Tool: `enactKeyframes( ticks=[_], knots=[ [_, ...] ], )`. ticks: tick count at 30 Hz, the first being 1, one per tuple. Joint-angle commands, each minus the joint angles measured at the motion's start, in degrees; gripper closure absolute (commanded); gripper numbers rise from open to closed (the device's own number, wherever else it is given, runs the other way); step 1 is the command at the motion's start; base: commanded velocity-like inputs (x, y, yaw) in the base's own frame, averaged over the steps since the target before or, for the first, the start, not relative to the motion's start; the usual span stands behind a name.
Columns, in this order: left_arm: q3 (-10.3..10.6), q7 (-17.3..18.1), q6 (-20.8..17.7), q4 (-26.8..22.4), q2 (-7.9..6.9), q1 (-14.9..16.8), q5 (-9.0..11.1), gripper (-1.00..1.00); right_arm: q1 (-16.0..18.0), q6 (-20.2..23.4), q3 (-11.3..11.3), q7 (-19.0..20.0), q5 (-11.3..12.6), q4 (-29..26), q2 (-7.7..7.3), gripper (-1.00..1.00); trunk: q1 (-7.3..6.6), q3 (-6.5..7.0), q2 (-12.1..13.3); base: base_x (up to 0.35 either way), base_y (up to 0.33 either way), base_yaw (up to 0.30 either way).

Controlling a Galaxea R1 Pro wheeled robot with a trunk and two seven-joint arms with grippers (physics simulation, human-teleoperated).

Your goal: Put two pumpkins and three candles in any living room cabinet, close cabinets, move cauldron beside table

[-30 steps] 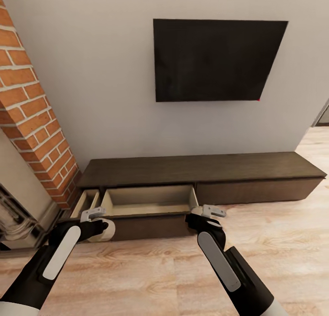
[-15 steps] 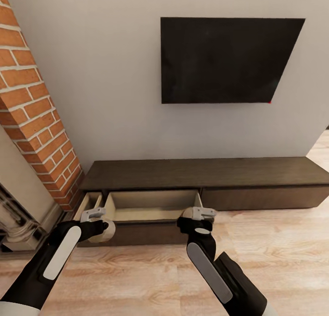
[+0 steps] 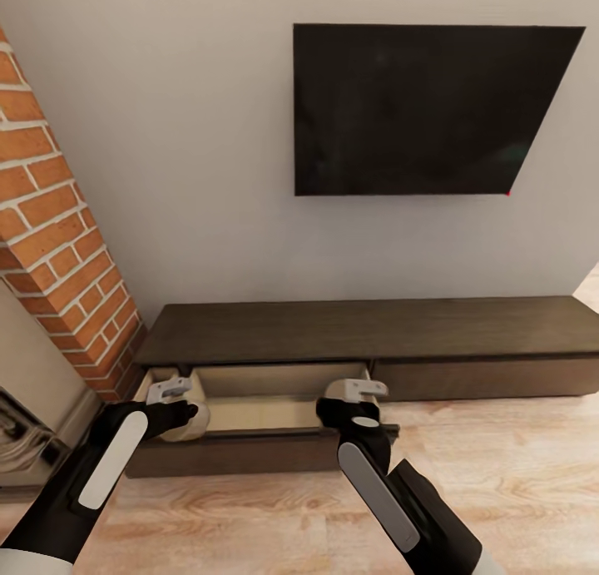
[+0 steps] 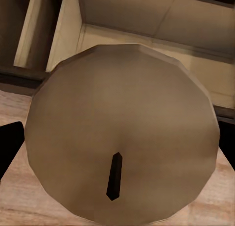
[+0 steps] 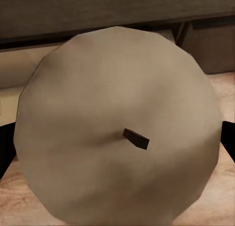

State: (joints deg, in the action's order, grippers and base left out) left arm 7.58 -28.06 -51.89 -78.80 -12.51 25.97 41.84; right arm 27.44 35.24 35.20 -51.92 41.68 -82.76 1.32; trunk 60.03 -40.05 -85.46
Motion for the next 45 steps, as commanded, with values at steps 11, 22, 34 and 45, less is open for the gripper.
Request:
enactKeyframes(
  ticks=[11,22,34,45],
  knots=[
    [0.15,-0.64,-0.03,-0.05,-0.06,0.05,0.56,1.00,0.06,0.00,0.04,0.15,0.42,0.40,0.00,1.00,0.02,-0.05,-0.03,0.155,0.066,0.000],
    [0.15,-0.48,0.01,-0.04,-0.06,0.05,0.52,1.00,0.03,0.00,0.04,0.22,0.49,0.63,0.00,1.00,0.02,-0.05,-0.03,0.135,0.110,0.000],
    [0.36,-0.78,0.11,-0.04,0.00,0.05,0.55,1.00,0.10,0.00,0.01,0.24,0.52,2.94,0.65,1.00,0.02,-0.05,-0.03,0.160,0.042,0.000],
    [2.20,-0.86,1.40,5.31,1.63,0.18,0.39,1.00,9.99,-3.94,0.54,5.34,3.79,21.80,8.68,1.00,0.02,-0.05,-0.03,0.003,0.001,0.000]
  ],
)
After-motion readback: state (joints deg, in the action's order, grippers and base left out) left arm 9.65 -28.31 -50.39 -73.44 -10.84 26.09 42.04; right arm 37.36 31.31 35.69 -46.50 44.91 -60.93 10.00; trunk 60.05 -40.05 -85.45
